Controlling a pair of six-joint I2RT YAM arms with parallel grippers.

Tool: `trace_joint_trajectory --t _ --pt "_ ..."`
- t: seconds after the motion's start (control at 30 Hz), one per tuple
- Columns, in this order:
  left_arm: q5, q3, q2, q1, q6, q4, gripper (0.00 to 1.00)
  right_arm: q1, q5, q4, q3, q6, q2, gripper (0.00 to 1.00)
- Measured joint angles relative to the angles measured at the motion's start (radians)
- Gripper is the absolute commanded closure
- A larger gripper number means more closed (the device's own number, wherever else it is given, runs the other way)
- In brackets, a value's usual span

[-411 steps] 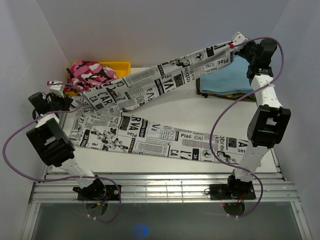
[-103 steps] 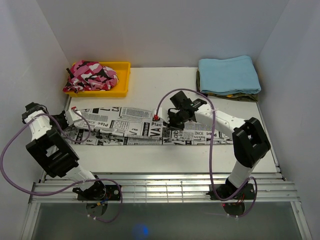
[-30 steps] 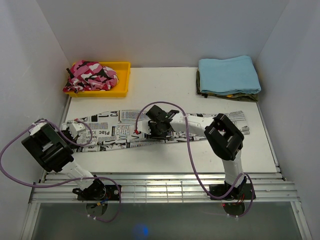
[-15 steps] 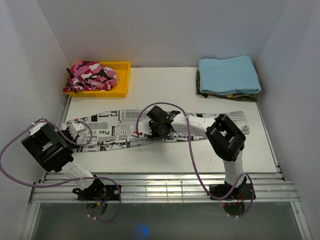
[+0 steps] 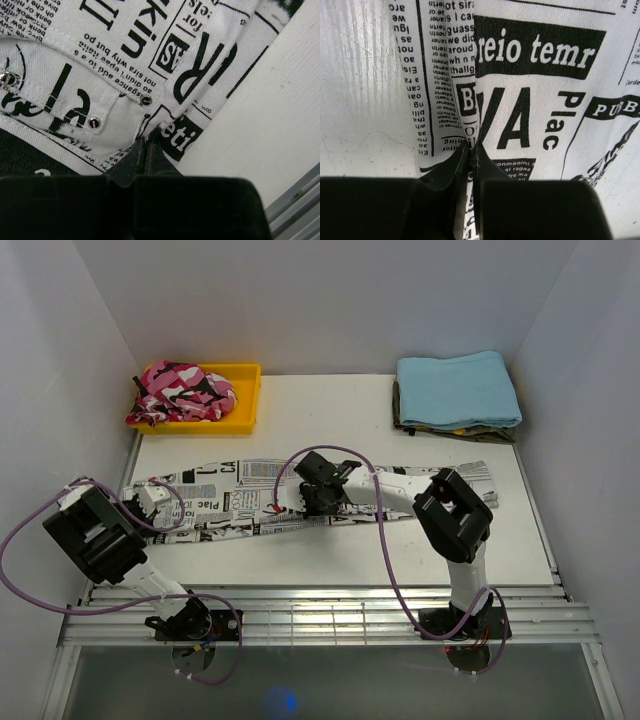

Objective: Fold and stack the trousers
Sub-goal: Fold the trousers

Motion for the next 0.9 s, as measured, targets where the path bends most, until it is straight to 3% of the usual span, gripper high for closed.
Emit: trace_joint_trajectory --t 0.57,0.9 --pt "0.000 0.026 0.023 0.000 -0.020 -0.023 1.00 -0.014 -0.058 -0.132 0.069 -0.027 -0.114 0.92" --pt "0.003 0.050 0.037 -0.001 -0.027 -0.045 1.00 -0.004 -0.124 -0.025 -0.107 -0.035 -0.082 0.92"
